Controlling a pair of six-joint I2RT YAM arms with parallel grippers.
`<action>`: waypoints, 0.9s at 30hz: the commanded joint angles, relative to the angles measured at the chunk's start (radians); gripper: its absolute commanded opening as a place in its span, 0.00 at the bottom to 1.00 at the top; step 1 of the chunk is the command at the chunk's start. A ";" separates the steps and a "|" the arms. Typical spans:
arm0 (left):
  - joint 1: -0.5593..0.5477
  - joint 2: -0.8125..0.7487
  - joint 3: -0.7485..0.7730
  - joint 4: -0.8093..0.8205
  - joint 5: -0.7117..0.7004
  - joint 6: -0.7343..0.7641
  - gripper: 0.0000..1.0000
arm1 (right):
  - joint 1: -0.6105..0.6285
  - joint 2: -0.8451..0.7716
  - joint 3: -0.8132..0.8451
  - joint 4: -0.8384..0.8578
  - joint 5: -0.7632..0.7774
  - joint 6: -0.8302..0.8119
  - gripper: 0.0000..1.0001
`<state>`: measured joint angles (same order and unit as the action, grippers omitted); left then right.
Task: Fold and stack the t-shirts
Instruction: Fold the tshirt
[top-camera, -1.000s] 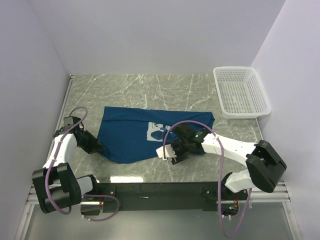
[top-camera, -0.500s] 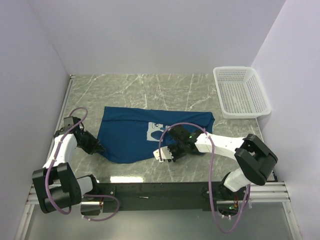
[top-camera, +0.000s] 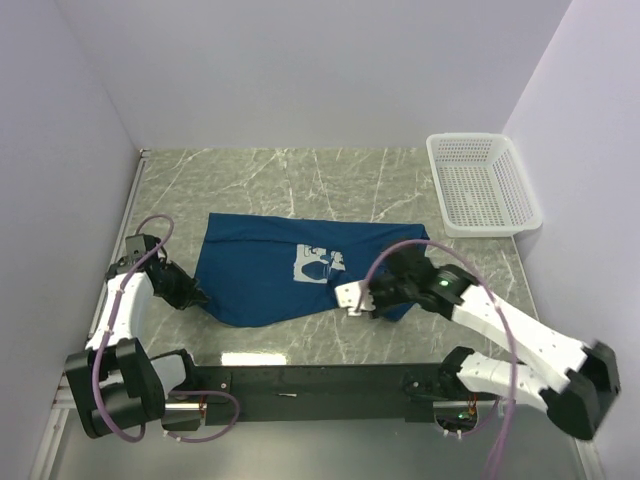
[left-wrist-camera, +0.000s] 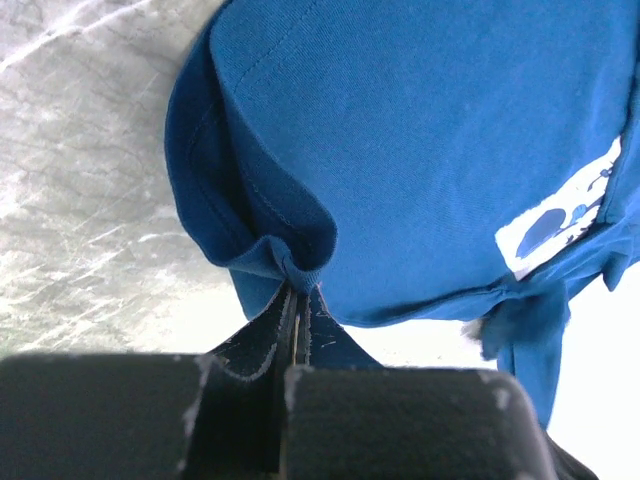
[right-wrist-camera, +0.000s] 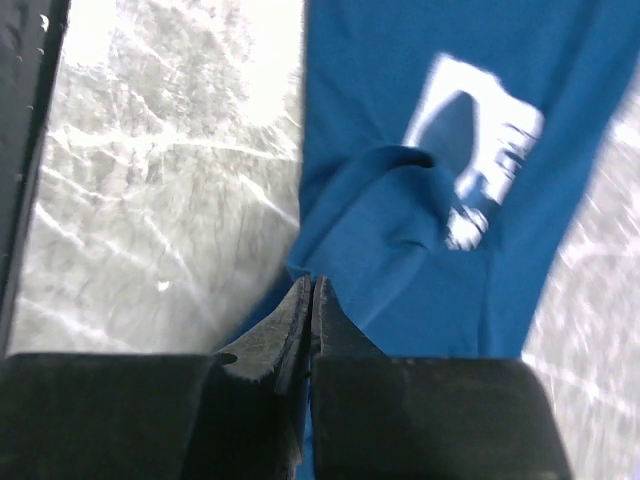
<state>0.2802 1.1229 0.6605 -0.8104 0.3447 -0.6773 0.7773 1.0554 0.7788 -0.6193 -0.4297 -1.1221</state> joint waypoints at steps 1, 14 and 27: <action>0.007 -0.044 0.019 -0.024 0.023 -0.027 0.00 | -0.071 -0.134 0.028 -0.152 -0.075 0.089 0.00; 0.043 -0.146 0.057 -0.085 -0.026 -0.068 0.00 | -0.250 -0.403 0.069 -0.187 -0.217 0.289 0.00; 0.085 -0.204 0.071 -0.101 -0.019 -0.099 0.00 | -0.297 -0.466 0.146 -0.240 -0.175 0.303 0.00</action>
<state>0.3523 0.9417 0.6914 -0.9066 0.3264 -0.7536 0.4995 0.6109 0.8757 -0.8543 -0.6132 -0.8398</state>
